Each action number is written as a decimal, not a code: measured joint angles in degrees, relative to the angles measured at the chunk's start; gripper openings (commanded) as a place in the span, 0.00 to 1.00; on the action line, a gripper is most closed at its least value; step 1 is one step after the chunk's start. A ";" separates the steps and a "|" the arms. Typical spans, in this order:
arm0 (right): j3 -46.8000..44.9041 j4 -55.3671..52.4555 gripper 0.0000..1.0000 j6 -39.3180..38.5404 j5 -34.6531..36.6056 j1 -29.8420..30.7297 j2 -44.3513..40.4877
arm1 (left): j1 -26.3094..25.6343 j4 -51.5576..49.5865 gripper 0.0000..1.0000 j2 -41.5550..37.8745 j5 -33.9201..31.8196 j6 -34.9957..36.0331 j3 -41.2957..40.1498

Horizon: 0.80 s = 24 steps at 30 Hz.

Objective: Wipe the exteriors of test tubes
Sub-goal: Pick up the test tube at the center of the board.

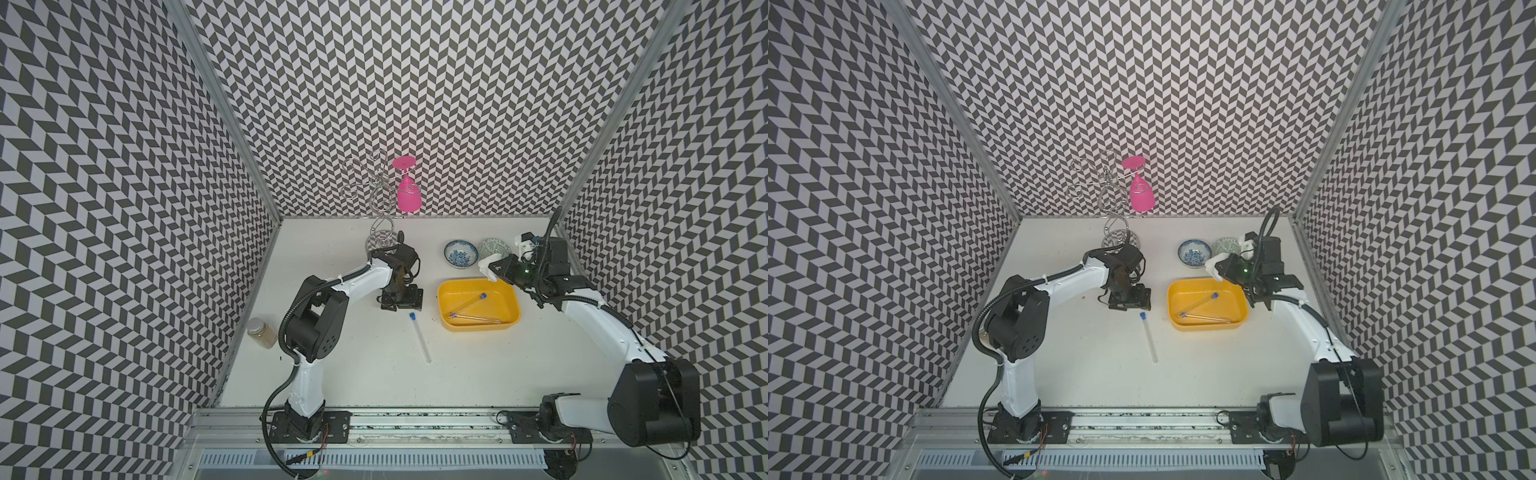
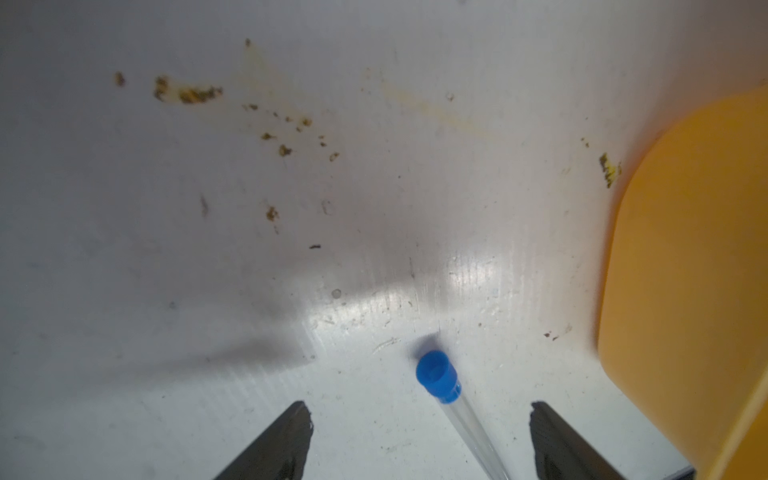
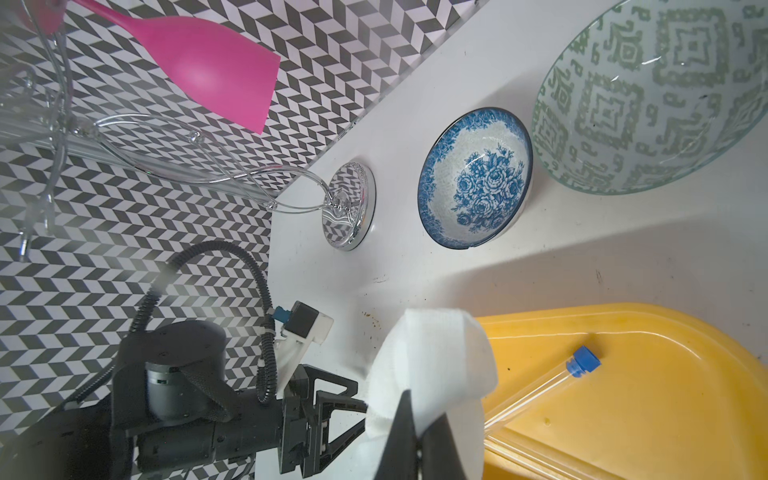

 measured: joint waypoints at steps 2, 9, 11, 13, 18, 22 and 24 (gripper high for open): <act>0.00 -0.24 0.00 0.37 0.50 0.09 0.00 | -0.37 0.28 0.83 0.57 0.42 0.02 -0.04; 0.00 -0.57 0.00 0.81 1.46 0.44 -0.15 | -2.38 0.85 0.69 2.69 0.72 -0.07 0.04; 0.00 -0.55 0.00 0.81 1.51 0.46 -0.15 | -2.80 0.81 0.66 2.91 0.50 -0.04 0.04; 0.00 -0.50 0.00 0.90 1.57 0.50 -0.15 | -2.97 0.79 0.58 2.99 0.42 -0.09 0.04; -0.07 0.09 0.00 1.66 1.75 1.18 -0.15 | -2.93 0.39 0.44 3.54 0.15 0.02 0.35; -1.40 1.07 0.00 2.40 2.03 1.46 -0.44 | -2.97 0.15 0.34 3.93 0.22 0.00 0.61; -2.27 1.14 0.00 2.49 2.14 1.46 -0.76 | -2.97 0.15 0.30 3.98 0.22 -0.07 0.59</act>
